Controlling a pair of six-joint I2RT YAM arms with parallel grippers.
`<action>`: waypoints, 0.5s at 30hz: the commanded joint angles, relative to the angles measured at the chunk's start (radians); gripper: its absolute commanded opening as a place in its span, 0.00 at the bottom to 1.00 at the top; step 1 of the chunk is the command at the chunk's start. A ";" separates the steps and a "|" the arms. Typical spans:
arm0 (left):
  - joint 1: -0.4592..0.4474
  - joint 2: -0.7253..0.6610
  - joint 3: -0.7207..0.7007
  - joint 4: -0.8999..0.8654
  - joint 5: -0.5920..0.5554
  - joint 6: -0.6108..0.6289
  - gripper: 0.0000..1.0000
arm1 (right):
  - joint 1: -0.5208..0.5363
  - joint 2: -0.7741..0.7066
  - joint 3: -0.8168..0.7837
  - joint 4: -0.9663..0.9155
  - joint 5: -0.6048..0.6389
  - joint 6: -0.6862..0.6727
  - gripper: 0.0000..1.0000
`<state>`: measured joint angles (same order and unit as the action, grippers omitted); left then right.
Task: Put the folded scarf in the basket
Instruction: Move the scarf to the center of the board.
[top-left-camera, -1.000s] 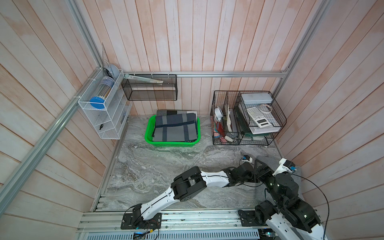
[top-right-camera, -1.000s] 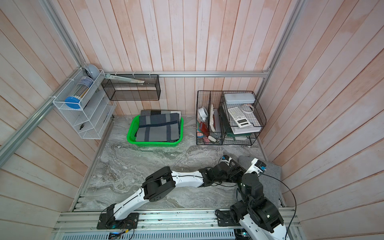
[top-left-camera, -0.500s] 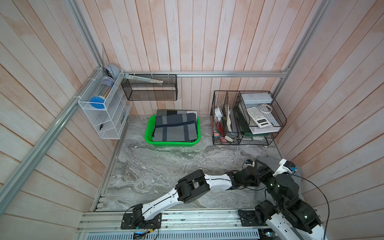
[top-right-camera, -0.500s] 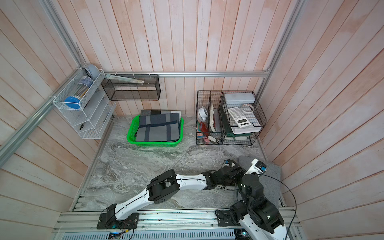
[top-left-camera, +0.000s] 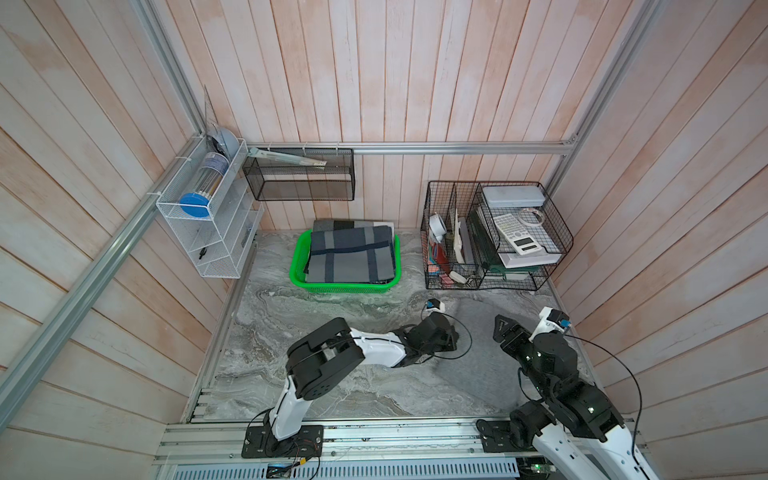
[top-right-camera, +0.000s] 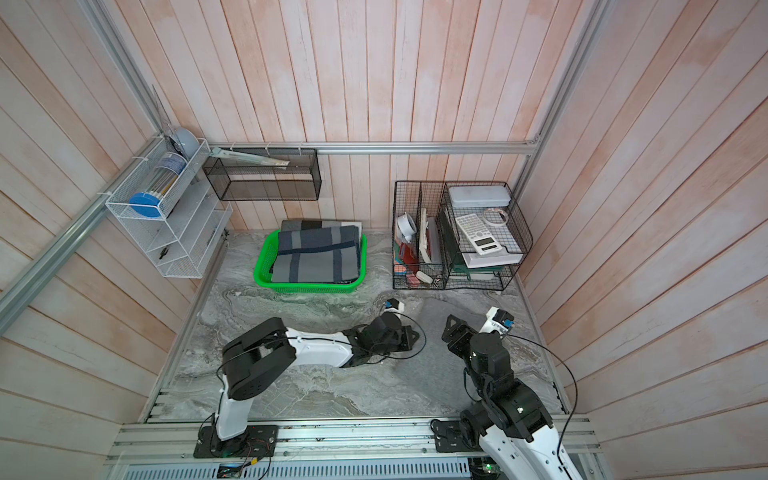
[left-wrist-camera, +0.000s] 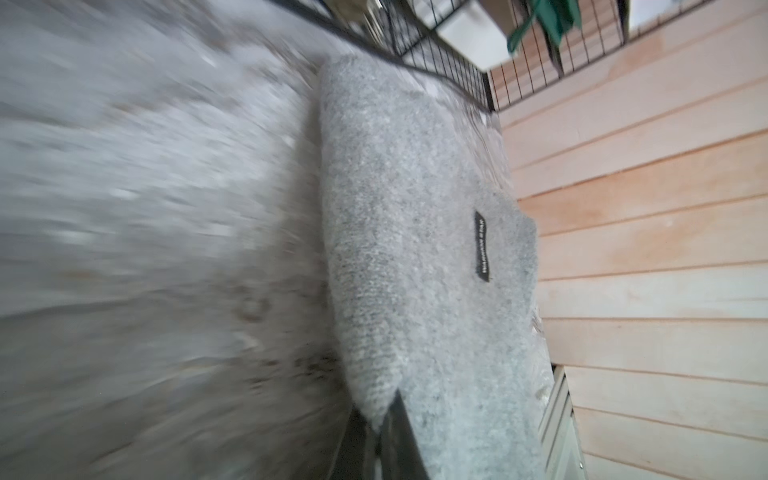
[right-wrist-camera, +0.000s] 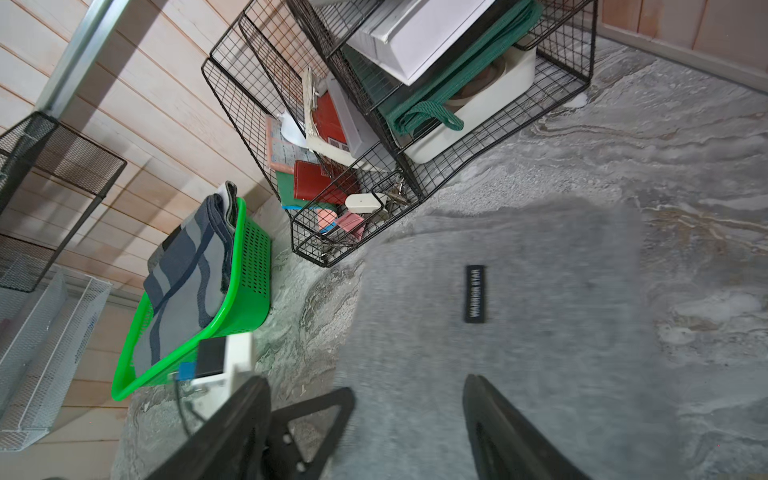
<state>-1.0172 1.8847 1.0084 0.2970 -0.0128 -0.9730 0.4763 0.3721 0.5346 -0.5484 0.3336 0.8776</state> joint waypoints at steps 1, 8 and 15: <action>0.028 -0.156 -0.144 -0.067 -0.081 0.067 0.00 | -0.002 0.040 -0.046 0.102 -0.052 -0.026 0.79; 0.213 -0.459 -0.298 -0.346 -0.171 0.124 0.60 | -0.006 0.220 -0.157 0.324 -0.143 -0.068 0.80; 0.222 -0.646 -0.386 -0.412 -0.235 0.021 0.88 | -0.054 0.518 -0.196 0.604 -0.324 -0.124 0.82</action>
<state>-0.7914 1.2724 0.6621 -0.0467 -0.2050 -0.9092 0.4328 0.8280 0.3500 -0.1177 0.1204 0.7982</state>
